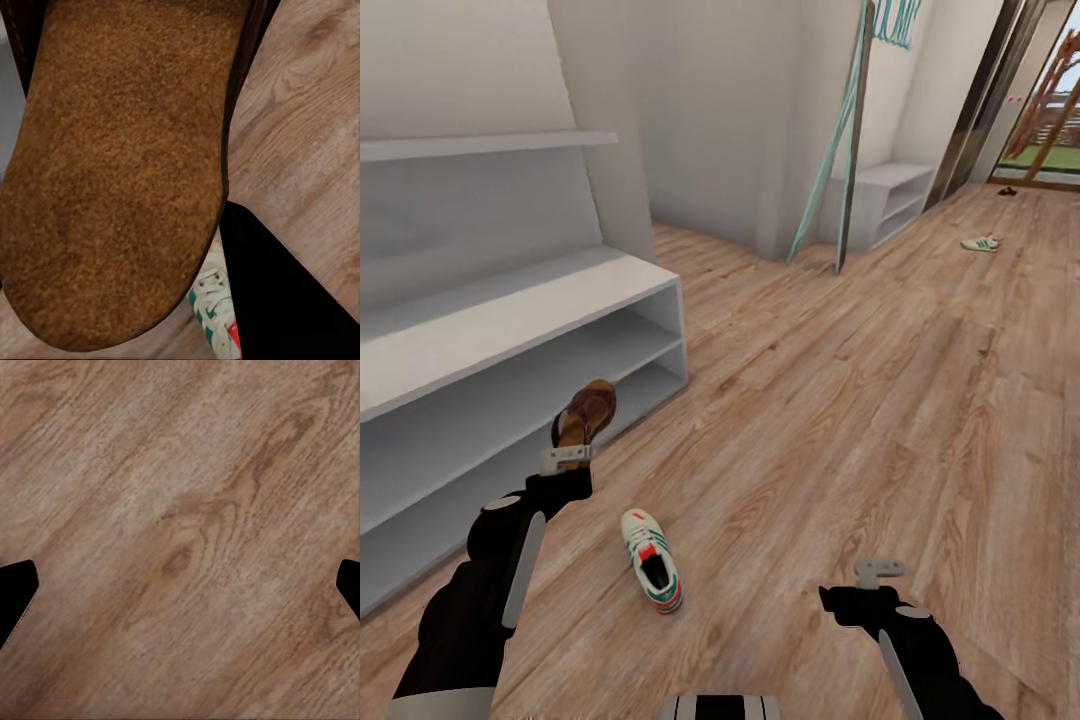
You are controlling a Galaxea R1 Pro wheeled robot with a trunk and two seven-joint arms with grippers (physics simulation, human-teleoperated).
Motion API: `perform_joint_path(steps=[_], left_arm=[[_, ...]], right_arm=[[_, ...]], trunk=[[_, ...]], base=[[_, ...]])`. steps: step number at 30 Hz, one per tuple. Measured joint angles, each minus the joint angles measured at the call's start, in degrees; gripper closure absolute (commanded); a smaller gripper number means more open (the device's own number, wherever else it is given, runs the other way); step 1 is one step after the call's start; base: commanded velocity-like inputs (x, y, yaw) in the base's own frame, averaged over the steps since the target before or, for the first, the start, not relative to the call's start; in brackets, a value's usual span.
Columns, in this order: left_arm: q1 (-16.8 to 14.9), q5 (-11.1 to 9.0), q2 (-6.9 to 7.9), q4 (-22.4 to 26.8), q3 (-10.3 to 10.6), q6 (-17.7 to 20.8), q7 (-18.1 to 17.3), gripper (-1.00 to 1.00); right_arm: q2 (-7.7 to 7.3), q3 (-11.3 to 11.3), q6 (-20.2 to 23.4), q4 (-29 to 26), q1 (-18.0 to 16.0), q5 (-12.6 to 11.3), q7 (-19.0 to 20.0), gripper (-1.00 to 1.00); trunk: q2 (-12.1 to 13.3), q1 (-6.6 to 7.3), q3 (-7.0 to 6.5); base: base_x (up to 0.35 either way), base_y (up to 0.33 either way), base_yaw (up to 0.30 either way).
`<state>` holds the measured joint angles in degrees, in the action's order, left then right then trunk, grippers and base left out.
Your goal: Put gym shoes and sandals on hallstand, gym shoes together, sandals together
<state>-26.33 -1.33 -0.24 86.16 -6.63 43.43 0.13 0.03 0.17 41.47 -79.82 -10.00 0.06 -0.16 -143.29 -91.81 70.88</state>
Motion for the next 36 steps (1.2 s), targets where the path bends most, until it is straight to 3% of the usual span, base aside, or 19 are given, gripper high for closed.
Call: perform_joint_path(steps=[23,36], left_arm=[[0.0,0.1,0.0,0.0,0.0,0.0,0.0,1.0],[0.0,0.0,0.0,0.0,0.1,0.0,0.0,1.0]], right_arm=[[0.02,0.0,0.0,0.0,0.0,0.0,0.0,-1.0],[0.0,0.0,0.0,0.0,0.0,0.0,0.0,-1.0]], trunk=[[0.0,0.0,0.0],[0.0,0.0,0.0]], base=[[0.02,-0.099,0.291],[0.004,-0.013,0.291]])
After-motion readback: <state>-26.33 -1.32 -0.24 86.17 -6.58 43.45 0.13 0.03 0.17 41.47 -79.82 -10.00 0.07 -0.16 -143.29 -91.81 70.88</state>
